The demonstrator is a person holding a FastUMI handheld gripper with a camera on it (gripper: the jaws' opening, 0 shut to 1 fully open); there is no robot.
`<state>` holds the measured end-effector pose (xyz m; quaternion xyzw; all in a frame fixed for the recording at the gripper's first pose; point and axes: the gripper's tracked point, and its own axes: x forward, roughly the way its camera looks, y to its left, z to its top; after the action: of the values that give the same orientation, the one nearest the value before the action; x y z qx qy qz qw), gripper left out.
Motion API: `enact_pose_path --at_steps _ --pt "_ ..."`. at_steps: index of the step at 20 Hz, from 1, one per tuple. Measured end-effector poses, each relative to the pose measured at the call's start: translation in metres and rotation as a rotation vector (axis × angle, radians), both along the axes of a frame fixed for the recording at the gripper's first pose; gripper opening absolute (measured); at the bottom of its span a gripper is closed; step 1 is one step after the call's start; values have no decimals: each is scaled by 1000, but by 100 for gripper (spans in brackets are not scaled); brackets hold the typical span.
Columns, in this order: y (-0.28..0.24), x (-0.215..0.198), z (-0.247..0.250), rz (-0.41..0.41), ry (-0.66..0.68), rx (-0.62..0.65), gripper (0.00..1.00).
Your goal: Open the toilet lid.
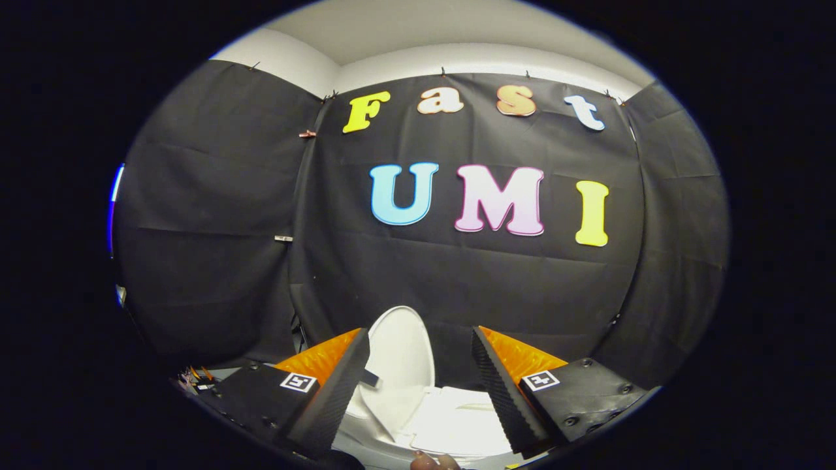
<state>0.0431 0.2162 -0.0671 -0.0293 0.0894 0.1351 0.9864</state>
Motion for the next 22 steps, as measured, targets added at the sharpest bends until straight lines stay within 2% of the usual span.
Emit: enact_pose_path --at_steps 6,11,17,22 --pt "-110 -29 21 -108 -28 -6 98" --pt "-163 -44 34 -171 -40 59 98" --pt "-186 -53 44 -185 -54 79 99" --pt "-176 -52 40 -133 -59 79 99"
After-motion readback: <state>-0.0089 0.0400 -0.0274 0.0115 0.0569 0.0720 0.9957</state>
